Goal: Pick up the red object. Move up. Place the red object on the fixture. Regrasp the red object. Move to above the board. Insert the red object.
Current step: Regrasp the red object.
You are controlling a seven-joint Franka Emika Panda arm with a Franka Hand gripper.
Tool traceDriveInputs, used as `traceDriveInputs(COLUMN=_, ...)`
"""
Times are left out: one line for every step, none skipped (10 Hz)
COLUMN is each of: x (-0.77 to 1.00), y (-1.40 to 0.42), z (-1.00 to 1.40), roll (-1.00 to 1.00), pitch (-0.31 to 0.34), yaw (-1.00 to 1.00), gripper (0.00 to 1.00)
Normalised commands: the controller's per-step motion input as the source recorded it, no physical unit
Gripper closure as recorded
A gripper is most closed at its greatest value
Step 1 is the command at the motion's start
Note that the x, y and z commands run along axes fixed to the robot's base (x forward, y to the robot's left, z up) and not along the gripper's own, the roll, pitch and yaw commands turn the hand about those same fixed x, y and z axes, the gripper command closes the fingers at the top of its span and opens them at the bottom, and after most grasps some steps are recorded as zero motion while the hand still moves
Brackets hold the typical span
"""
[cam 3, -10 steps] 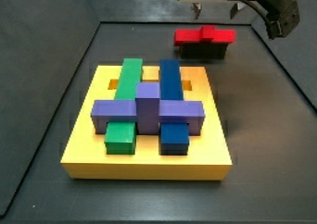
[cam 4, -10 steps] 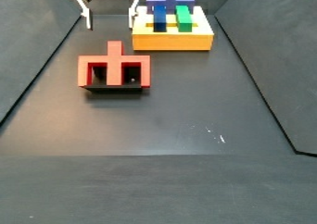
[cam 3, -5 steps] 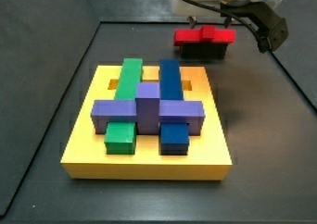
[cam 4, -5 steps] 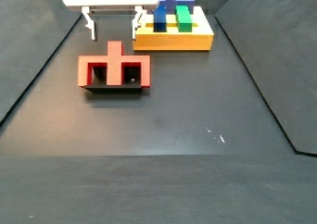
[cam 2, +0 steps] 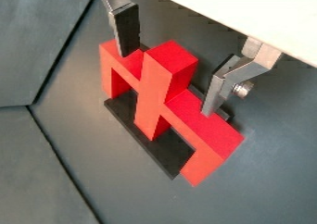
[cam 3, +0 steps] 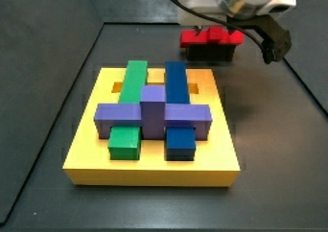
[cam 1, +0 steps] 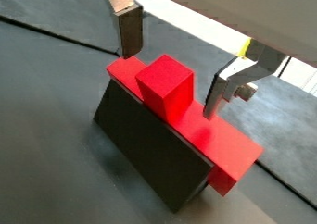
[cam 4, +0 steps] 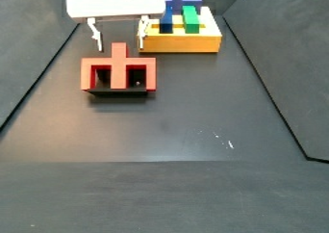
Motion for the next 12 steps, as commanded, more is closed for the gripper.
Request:
traceDriveInputs(x=0.20, y=0.00, z=-0.19, roll=0.53, pitch=0.309, yaw=0.12, gripper=0.00)
traceDriveInputs(x=0.14, y=0.00, z=-0.20, roll=0.35, pitch=0.140, yaw=0.09, gripper=0.00)
traceDriveInputs(x=0.08, y=0.00, z=-0.08, roll=0.17, pitch=0.040, yaw=0.09, gripper=0.00)
traceDriveInputs(x=0.00, y=0.05, z=-0.03, roll=0.07, pitch=0.000, yaw=0.07, gripper=0.00)
traceDriveInputs(x=-0.06, y=0.09, z=-0.03, roll=0.13, pitch=0.000, yaw=0.00, gripper=0.00)
traceDriveInputs(x=-0.15, y=0.06, z=-0.07, roll=0.22, pitch=0.009, yaw=0.00, gripper=0.00)
traceDriveInputs(x=-0.14, y=0.01, z=-0.07, roll=0.20, pitch=0.000, yaw=0.00, gripper=0.00)
traceDriveInputs(x=-0.06, y=0.00, z=0.00, roll=0.12, pitch=0.000, yaw=0.00, gripper=0.00)
traceDriveInputs(x=-0.05, y=0.00, z=0.00, roll=0.10, pitch=0.000, yaw=0.00, gripper=0.00)
traceDriveInputs(x=0.00, y=0.00, z=0.00, roll=0.07, pitch=0.000, yaw=0.00, gripper=0.00)
traceDriveInputs(x=0.05, y=0.00, z=0.00, roll=0.07, pitch=0.029, yaw=-0.15, gripper=0.00)
traceDriveInputs(x=0.03, y=0.00, z=0.00, roll=0.02, pitch=0.000, yaw=-0.23, gripper=0.00)
